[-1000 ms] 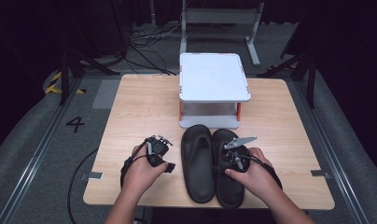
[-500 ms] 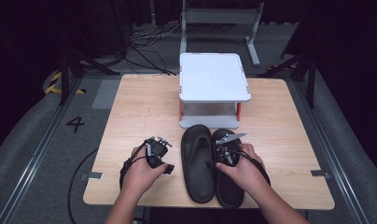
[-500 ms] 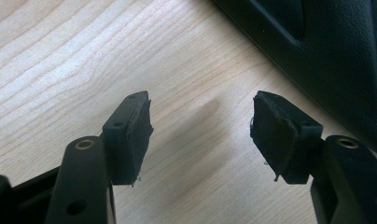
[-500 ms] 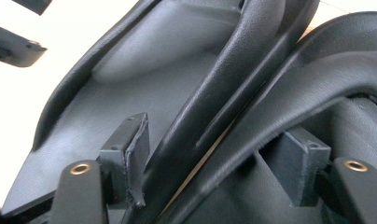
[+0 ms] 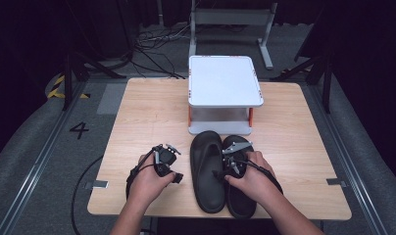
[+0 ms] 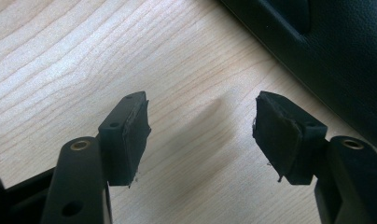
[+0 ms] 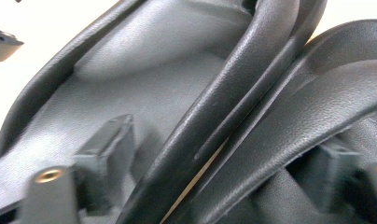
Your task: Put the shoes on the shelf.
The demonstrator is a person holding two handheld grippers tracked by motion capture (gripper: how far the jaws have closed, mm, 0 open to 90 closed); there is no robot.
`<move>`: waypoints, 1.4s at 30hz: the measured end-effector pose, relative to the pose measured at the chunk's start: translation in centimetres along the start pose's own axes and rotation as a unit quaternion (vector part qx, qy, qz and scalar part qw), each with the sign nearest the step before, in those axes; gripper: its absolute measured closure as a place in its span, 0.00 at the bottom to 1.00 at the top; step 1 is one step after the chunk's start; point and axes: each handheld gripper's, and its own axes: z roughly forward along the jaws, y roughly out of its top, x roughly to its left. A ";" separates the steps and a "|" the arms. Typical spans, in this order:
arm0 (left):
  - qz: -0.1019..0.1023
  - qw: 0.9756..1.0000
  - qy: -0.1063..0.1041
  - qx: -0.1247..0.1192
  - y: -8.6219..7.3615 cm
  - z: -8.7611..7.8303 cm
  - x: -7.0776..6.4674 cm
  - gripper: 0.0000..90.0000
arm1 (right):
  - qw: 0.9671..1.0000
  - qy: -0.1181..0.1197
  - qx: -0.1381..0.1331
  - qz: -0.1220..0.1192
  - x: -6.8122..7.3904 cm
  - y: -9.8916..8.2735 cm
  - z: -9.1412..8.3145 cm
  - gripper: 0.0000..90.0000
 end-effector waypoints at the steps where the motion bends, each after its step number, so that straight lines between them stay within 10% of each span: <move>1: -0.001 1.000 0.000 0.000 0.0 0.0 0.0 0.40 | 1.000 0.000 0.000 0.002 0.0 0.0 -0.1 0.34; 20: 0.003 1.000 -0.003 0.001 0.0 0.3 0.1 0.39 | 0.998 0.008 0.013 0.060 -0.3 0.3 -1.2 0.83; 33: 0.002 1.000 0.000 -0.004 0.0 0.1 0.1 0.40 | 0.997 -0.005 -0.021 0.075 -1.7 1.6 -3.0 0.86; 42: 0.003 1.000 0.001 -0.002 0.0 0.2 0.2 0.40 | 0.987 -0.019 -0.077 0.138 -4.1 3.7 -4.1 0.86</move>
